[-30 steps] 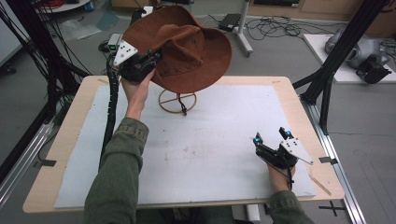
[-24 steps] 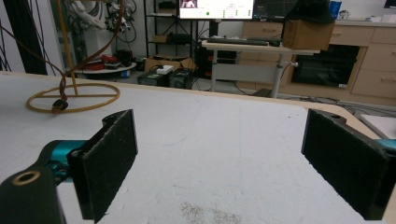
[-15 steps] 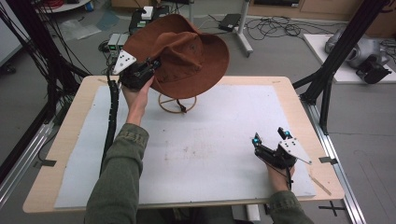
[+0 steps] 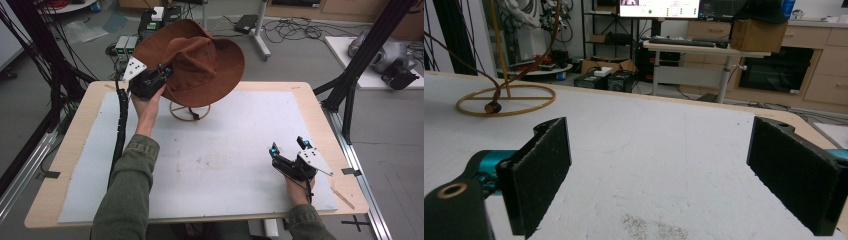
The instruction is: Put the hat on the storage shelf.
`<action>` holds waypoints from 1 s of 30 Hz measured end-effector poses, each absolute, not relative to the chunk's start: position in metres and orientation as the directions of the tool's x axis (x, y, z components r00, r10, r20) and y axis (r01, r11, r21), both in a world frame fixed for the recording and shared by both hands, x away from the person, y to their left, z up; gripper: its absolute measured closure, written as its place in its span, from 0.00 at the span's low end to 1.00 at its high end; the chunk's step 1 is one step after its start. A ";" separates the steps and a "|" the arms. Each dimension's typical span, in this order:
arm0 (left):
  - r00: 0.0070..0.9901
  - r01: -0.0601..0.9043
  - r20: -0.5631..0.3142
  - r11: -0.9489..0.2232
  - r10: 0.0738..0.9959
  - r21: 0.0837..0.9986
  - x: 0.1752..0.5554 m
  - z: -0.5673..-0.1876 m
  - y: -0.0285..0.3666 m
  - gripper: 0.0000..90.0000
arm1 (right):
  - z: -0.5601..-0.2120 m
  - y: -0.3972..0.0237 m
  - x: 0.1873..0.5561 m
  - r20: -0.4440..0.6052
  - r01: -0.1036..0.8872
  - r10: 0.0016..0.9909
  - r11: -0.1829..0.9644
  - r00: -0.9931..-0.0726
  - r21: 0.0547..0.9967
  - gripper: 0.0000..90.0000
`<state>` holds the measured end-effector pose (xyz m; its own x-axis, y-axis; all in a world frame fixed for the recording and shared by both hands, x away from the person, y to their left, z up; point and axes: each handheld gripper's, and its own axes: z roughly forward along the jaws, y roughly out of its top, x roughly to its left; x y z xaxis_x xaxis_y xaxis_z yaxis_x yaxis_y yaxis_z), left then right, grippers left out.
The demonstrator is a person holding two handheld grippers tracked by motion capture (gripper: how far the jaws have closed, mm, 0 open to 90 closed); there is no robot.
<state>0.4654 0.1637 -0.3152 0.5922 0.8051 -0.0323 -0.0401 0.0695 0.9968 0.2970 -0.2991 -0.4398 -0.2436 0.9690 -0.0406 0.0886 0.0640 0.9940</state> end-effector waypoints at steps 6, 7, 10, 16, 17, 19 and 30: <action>0.593 -0.037 -0.023 0.056 0.805 0.998 0.466 -0.316 0.162 0.87 | -0.440 -0.299 0.297 -0.041 0.088 0.969 0.064 -0.243 0.994 0.11; 0.592 -0.036 -0.021 0.052 0.806 0.998 0.466 -0.317 0.162 0.87 | -0.440 -0.299 0.297 -0.041 0.088 0.969 0.064 -0.244 0.994 0.11; 0.593 -0.029 -0.029 0.057 0.804 0.998 0.466 -0.317 0.162 0.81 | -0.440 -0.299 0.297 -0.040 0.088 0.969 0.063 -0.244 0.994 0.11; 0.594 -0.028 -0.028 0.055 0.804 0.998 0.466 -0.317 0.161 0.66 | -0.440 -0.298 0.296 -0.037 0.090 0.969 0.061 -0.244 0.994 0.11; 0.596 -0.024 -0.035 0.061 0.802 0.998 0.466 -0.317 0.161 0.63 | -0.440 -0.298 0.297 -0.039 0.089 0.969 0.063 -0.245 0.994 0.11; 0.597 -0.017 -0.047 0.071 0.801 0.997 0.467 -0.317 0.162 0.56 | -0.440 -0.298 0.296 -0.036 0.091 0.969 0.060 -0.246 0.994 0.11; 0.582 0.016 -0.086 0.095 0.808 0.995 0.468 -0.317 0.166 0.35 | -0.440 -0.298 0.297 -0.041 0.089 0.968 0.065 -0.247 0.994 0.11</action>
<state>0.4678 0.1663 -0.3174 0.5823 0.8084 -0.0861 0.0159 0.0946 0.9954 0.2967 -0.2978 -0.4398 -0.2469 0.9682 -0.0408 0.0892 0.0646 0.9939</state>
